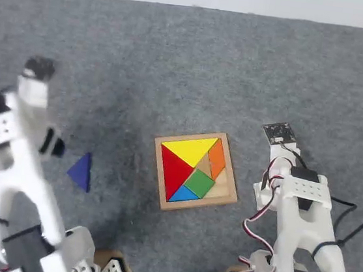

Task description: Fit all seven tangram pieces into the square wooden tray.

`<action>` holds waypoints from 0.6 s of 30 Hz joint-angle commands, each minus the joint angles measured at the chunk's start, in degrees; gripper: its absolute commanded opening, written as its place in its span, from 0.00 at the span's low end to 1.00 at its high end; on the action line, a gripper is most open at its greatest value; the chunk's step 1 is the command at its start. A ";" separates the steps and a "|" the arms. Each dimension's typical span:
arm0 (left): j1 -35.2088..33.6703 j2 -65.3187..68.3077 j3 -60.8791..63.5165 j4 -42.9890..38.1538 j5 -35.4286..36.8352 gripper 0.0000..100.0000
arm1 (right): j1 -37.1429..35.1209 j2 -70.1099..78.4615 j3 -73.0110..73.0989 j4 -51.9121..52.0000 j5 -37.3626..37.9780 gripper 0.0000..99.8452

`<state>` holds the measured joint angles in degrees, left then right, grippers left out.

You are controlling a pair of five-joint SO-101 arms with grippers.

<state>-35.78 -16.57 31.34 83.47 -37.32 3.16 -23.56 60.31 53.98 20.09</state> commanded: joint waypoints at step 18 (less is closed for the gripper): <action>6.95 31.74 -0.22 -11.52 6.51 0.27 | 0.48 -0.40 -0.18 -0.66 0.62 0.03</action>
<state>-29.27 8.48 37.05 72.84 -32.66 3.16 -23.56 60.31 53.98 20.09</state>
